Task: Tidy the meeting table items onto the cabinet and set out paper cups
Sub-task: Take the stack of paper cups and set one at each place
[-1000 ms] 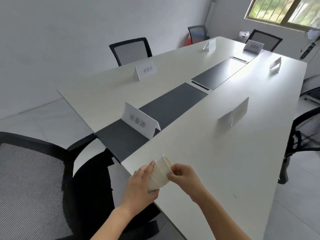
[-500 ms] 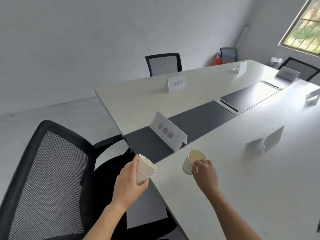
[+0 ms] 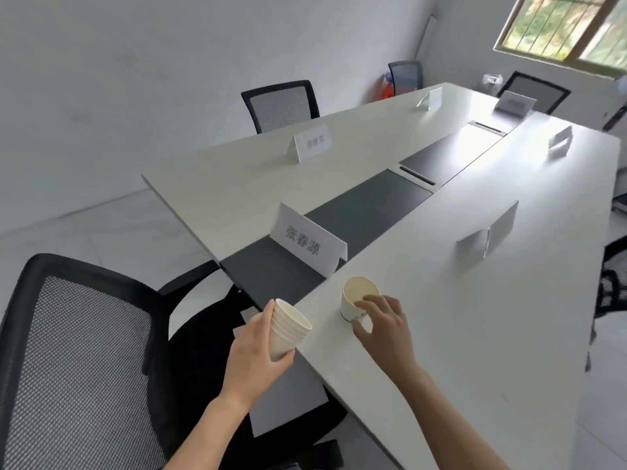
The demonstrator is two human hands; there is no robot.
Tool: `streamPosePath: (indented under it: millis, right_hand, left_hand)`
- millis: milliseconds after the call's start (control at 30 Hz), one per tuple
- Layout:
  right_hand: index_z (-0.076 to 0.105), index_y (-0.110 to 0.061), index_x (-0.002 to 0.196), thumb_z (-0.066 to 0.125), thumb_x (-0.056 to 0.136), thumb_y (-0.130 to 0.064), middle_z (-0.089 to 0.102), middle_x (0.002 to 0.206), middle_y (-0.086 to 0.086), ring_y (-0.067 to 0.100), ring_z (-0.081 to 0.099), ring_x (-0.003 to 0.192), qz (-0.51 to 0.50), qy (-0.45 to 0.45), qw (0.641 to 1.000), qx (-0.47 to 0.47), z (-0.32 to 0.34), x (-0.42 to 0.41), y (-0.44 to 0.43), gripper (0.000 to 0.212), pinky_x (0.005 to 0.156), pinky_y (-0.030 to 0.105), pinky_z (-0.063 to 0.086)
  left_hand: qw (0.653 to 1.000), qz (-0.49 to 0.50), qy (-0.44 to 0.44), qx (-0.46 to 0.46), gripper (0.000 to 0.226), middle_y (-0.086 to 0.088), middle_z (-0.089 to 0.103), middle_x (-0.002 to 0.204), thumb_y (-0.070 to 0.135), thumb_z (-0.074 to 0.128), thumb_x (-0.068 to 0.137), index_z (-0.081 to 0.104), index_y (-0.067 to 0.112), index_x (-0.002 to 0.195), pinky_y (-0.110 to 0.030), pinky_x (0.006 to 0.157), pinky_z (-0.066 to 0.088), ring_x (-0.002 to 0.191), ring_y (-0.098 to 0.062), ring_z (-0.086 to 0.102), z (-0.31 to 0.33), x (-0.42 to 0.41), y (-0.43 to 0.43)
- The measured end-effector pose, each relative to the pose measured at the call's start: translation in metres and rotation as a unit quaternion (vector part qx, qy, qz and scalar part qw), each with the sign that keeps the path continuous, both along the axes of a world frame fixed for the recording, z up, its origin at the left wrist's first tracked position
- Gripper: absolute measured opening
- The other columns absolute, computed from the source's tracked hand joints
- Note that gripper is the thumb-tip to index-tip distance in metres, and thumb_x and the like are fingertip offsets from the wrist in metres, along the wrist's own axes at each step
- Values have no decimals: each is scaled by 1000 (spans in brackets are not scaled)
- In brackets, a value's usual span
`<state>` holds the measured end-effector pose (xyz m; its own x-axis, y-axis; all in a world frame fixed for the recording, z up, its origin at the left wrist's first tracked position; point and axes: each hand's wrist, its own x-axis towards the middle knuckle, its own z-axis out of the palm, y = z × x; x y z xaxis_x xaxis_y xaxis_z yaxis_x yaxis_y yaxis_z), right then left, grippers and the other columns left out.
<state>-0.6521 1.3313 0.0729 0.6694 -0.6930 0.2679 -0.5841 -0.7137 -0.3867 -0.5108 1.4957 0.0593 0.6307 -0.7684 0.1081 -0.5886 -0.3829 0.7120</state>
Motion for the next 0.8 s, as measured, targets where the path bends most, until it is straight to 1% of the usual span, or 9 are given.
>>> streamPosePath:
  millis: [33,100,200,267,400,500,567,667,800]
  right_hand:
    - [69,-11,94,74,69,-12,69,102,2,29,56,102,-3,-29,999,29,3,-4,8,26,80,36,47]
    - [67,-12,103,65,79,-19,66,112,-2,19,47,111,-1,-58,994,96,6,-14,26,25,92,22,34]
    - [65,-15,108,45,78,-41,64,114,-6,8,42,110,-8,-78,987,141,5,-33,51,45,91,9,27]
    - [66,-15,107,37,76,-44,65,112,-6,5,43,107,-34,-88,983,159,0,-48,60,51,91,10,31]
    - [71,-11,92,44,79,-33,72,96,-1,5,47,96,-117,-123,974,153,-10,-90,70,38,86,12,38]
    - [71,-11,82,46,77,-31,73,83,-2,6,48,90,-185,-137,964,135,-12,-121,79,32,81,11,39]
    - [70,-11,79,47,75,-29,72,77,-1,5,49,87,-225,-144,956,125,-15,-145,84,30,79,9,39]
    - [70,-11,79,47,74,-30,71,76,0,6,49,87,-267,-153,943,128,-15,-189,91,30,79,0,35]
    - [68,-10,79,44,73,-34,69,78,0,6,48,88,-313,-172,923,142,-11,-262,103,35,78,1,36]
  left_hand:
    - [1000,-22,4,2,88,-2,44,132,30,72,73,18,19,142,-28,93,41,114,-15,43,-2,-3,-3]
    - [998,-65,17,3,87,0,41,135,32,70,75,15,23,142,-30,97,39,116,-13,40,-4,-12,-9]
    - [991,-122,49,0,87,0,38,137,30,69,76,14,21,143,-35,102,37,122,-16,38,-5,-32,-19]
    - [986,-157,50,-1,86,-4,41,135,27,70,76,17,18,142,-36,101,36,121,-18,39,-7,-46,-29]
    - [969,-244,22,8,82,-6,47,127,28,68,74,21,20,141,-33,93,37,111,-20,43,-11,-83,-43]
    - [954,-301,12,-6,79,-4,49,128,36,60,68,19,32,135,-34,92,38,111,-23,46,-9,-112,-51]
    - [943,-332,-7,-9,75,-5,53,124,44,53,65,18,33,130,-36,87,43,107,-25,51,-10,-134,-56]
    - [930,-367,-25,-11,73,-4,56,121,46,47,62,22,30,129,-35,82,44,103,-26,55,-9,-174,-63]
    - [910,-414,-31,-11,72,-5,58,118,45,49,62,25,28,128,-36,79,47,99,-27,58,-6,-248,-66]
